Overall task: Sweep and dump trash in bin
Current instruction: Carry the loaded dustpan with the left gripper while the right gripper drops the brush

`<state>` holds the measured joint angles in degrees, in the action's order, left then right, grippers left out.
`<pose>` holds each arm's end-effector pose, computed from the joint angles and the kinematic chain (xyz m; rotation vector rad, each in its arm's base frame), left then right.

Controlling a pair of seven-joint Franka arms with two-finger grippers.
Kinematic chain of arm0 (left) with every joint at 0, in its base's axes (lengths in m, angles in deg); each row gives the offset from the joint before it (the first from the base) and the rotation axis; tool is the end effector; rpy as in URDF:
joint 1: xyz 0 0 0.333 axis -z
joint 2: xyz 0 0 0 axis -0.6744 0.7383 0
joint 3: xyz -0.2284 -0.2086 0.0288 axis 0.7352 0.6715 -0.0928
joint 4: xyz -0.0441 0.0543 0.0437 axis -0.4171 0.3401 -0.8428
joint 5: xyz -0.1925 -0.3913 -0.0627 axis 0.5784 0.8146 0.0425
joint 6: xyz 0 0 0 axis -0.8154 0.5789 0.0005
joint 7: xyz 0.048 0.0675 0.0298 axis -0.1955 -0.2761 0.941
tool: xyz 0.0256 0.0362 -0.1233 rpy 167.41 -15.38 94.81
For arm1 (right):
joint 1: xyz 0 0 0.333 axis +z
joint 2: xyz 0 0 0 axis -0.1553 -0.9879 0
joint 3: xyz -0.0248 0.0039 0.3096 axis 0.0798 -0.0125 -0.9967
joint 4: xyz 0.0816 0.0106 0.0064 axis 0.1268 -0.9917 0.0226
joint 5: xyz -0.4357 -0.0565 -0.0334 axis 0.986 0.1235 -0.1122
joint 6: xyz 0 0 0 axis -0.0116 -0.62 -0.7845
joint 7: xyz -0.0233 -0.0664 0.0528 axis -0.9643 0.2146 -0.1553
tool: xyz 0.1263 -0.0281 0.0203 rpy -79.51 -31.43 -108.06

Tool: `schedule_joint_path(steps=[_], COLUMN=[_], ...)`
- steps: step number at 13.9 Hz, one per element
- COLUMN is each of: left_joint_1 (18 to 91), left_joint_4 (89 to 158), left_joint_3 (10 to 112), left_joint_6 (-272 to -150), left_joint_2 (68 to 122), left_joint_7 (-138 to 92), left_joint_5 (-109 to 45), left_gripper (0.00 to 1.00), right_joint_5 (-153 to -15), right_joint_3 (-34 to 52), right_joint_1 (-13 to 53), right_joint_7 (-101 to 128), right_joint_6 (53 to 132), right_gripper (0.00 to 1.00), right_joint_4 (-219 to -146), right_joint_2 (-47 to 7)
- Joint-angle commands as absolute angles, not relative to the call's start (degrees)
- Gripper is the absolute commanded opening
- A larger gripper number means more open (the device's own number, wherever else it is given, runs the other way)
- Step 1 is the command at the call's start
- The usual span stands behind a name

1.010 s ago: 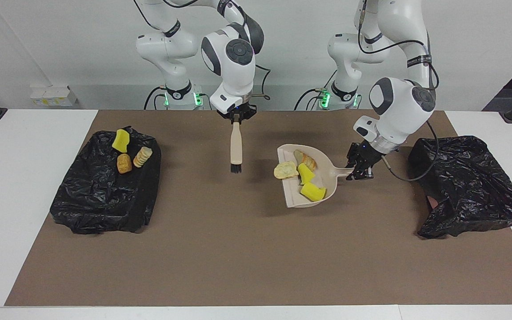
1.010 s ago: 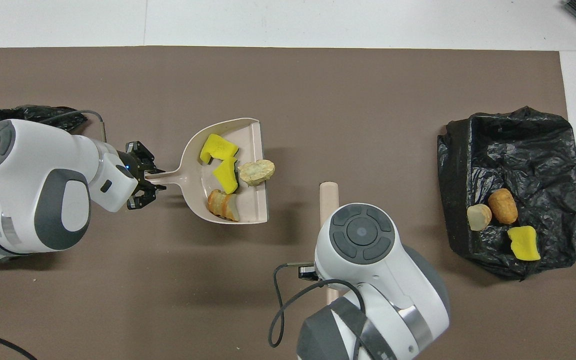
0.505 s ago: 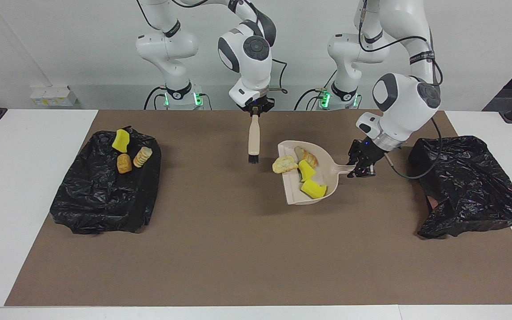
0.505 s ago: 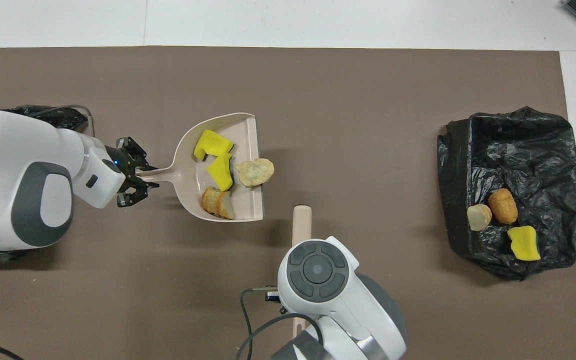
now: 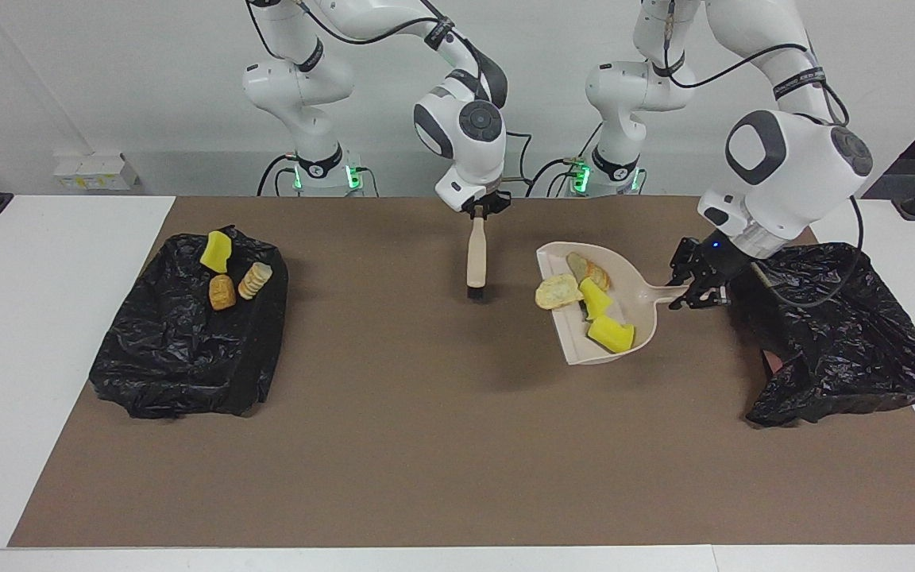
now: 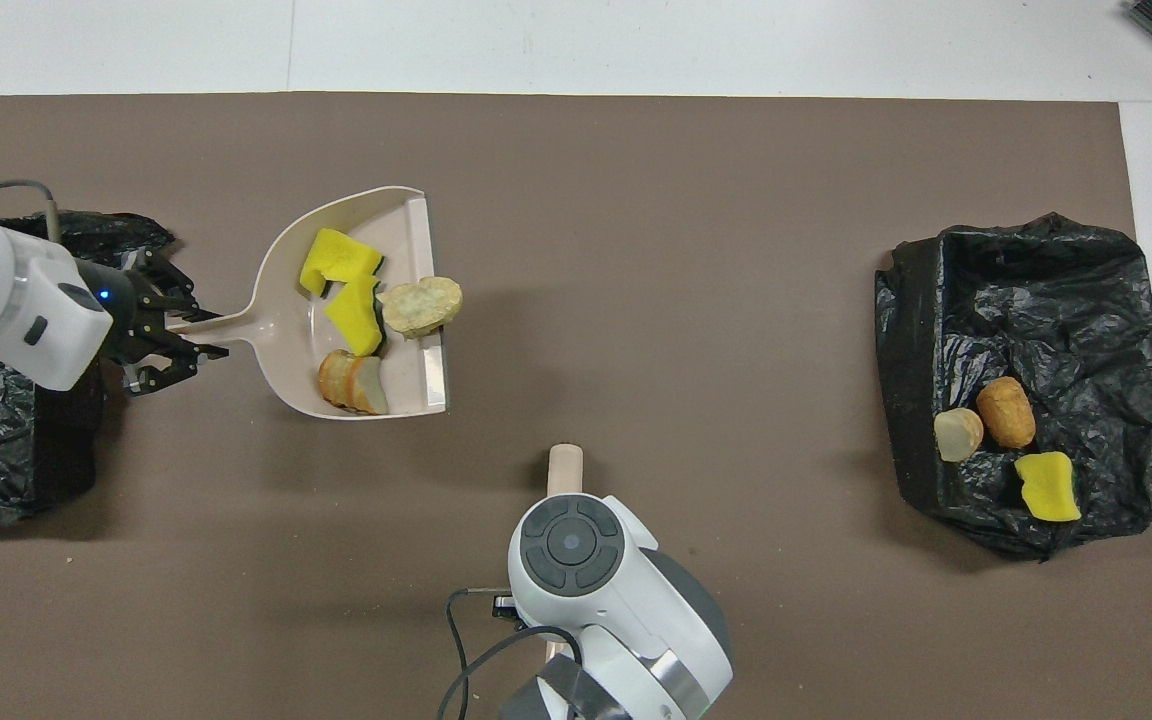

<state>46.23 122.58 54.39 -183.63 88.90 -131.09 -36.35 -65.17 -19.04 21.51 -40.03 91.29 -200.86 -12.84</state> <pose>0.6237 -0.0374 0.4211 2.1151 -1.9415 0.3311 0.3678 0.4328 0.2834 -3.0788 0.1028 0.5209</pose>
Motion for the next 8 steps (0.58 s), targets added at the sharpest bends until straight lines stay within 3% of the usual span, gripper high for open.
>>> schedule_joint_path(steps=[1,3,5,6,7,8], left_joint_1=[39.88,35.84,32.67,31.96,31.43,30.90], left_joint_4=[119.93,119.84,119.93,119.84,119.75,118.97], left_joint_3=[54.93,55.02,55.11,55.02,55.02,55.02], left_joint_6=[-179.28,-177.35,-176.21,-175.59,-175.23,-174.36], left_joint_2=[89.51,89.51,89.42,89.42,89.42,89.42], left_joint_7=[-138.38,-141.73,-143.77,-144.03,-144.04,-144.04], left_joint_5=[-31.72,-29.87,-27.67,-27.32,-27.49,-27.92], left_gripper=[0.00,0.00,0.00,0.00,0.00,0.00], right_joint_5=[-64.52,-64.00,-63.99,-63.99,-63.64,-62.42], right_joint_3=[-19.42,-19.42,-19.42,-19.42,-19.42,-19.42], right_joint_1=[21.06,21.15,21.06,21.06,21.06,21.06], right_joint_7=[-38.12,-36.64,-34.87,-34.78,-34.78,-34.52], right_joint_6=[93.46,94.94,96.54,96.54,96.10,96.19], right_gripper=[0.00,0.05,0.30,0.49,0.85,1.00], right_joint_4=[-202.68,-203.90,-204.88,-204.62,-204.27,-203.83], right_joint_2=[-12.02,-12.10,-12.02,-12.19,-12.28,-12.37])
